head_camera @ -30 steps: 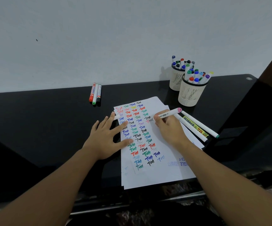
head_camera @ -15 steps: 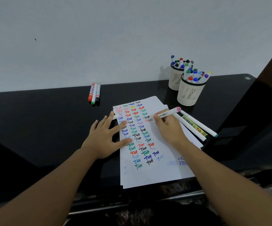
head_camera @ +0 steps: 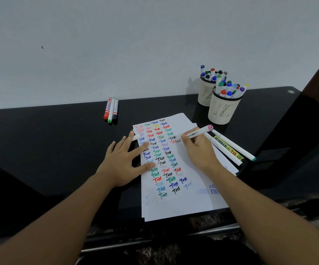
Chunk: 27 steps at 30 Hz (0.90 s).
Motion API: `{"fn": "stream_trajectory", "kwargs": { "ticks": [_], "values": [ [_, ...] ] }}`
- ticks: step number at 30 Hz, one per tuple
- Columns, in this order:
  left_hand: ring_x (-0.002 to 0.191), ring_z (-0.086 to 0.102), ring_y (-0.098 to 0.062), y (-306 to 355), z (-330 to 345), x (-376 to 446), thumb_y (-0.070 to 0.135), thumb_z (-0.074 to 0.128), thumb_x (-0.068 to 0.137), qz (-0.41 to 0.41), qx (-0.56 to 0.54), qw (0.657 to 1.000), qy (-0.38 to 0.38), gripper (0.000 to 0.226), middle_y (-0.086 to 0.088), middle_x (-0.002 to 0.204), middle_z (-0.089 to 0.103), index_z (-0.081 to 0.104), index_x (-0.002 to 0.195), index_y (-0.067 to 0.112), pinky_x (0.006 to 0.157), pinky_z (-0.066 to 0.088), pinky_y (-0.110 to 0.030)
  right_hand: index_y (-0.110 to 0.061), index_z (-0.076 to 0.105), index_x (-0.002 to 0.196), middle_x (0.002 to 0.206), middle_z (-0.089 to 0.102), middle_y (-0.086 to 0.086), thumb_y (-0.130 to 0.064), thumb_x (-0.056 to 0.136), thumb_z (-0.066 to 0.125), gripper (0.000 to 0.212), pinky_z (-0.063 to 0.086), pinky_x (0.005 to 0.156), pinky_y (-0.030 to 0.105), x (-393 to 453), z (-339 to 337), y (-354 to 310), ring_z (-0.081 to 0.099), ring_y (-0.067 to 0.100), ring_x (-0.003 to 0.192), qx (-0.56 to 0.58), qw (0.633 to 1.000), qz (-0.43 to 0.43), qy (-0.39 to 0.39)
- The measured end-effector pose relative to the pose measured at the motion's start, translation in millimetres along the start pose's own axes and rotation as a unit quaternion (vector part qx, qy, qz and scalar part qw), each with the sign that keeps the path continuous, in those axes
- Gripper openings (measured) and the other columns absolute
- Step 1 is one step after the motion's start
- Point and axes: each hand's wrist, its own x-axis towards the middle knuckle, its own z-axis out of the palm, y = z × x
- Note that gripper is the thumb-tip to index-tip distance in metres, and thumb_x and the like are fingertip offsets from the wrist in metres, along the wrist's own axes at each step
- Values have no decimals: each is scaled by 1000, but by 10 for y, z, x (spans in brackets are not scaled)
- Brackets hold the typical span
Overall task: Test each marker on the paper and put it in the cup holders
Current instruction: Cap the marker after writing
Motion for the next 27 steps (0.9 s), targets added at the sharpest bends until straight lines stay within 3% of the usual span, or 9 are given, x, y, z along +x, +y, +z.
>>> {"fn": "stream_trajectory", "kwargs": {
  "ticks": [7, 11, 14, 17, 19, 22, 24, 27],
  "values": [
    [155, -10, -20, -8, 13, -2, 98, 18, 76, 4, -15, 1000, 11, 84, 7, 167, -19, 5, 151, 63, 125, -5, -51, -16, 64, 108, 99, 69, -5, -35, 107, 52, 23, 49, 78, 28, -15, 4, -29, 64, 9, 90, -8, 1000, -6, -12],
    [155, -5, -17, -7, 3, -18, 93, 28, 81, 7, -50, 998, 32, 80, 8, 168, -15, 7, 152, 61, 125, -4, -49, -23, 60, 106, 90, 63, -10, -29, 107, 54, 8, 44, 72, 20, -34, -34, -53, 60, 3, 81, 50, 998, -27, 21],
    [154, 9, -17, -6, -12, -34, 75, 44, 91, -3, -116, 990, 79, 78, 6, 169, -4, 4, 155, 55, 125, 7, -50, -27, 61, 113, 90, 66, -8, -29, 107, 55, 8, 49, 74, 17, -46, -46, -37, 63, 1, 78, 87, 994, -61, 30],
    [147, 31, -19, -7, -94, 72, 48, 59, 97, -79, -241, 958, 135, 79, 1, 168, 10, 10, 159, 42, 118, 30, -50, -29, 62, 116, 89, 70, -9, -25, 108, 51, 14, 51, 80, 22, -56, -37, 18, 66, 0, 83, 47, 997, -65, 10],
    [133, 47, -17, -34, -134, 175, 38, 63, 97, -143, -295, 930, 164, 74, -3, 163, 19, 24, 159, 31, 112, 40, -42, -30, 58, 132, 107, 71, -12, -12, 108, 48, 32, 51, 90, 23, -61, -35, 39, 64, 0, 99, 5, 996, -85, -19],
    [137, 42, -21, -52, -50, 226, 40, 66, 96, -163, -255, 937, 176, 50, -4, 154, 32, 54, 143, 28, 115, 34, -48, -35, 34, 158, 147, 51, -15, 1, 104, 39, 65, 29, 94, -1, -46, -24, 4, 45, 1, 132, -43, 993, -70, -83],
    [135, 40, -20, -29, 18, 216, 39, 64, 97, -158, -214, 945, 188, 35, -2, 146, 42, 65, 130, 32, 111, 31, -47, -37, 31, 160, 158, 39, -15, -3, 106, 35, 64, 17, 94, -7, -57, -12, -1, 30, -6, 138, -29, 992, -70, -103],
    [121, 47, -16, -26, 13, 223, 37, 63, 98, -151, -195, 945, 213, 23, 5, 130, 51, 68, 120, 34, 103, 34, -40, -37, 44, 155, 157, 44, -16, -31, 112, 35, 45, 19, 95, -6, -62, -3, 4, 33, -8, 137, 14, 992, -81, -92]
  ]
}}
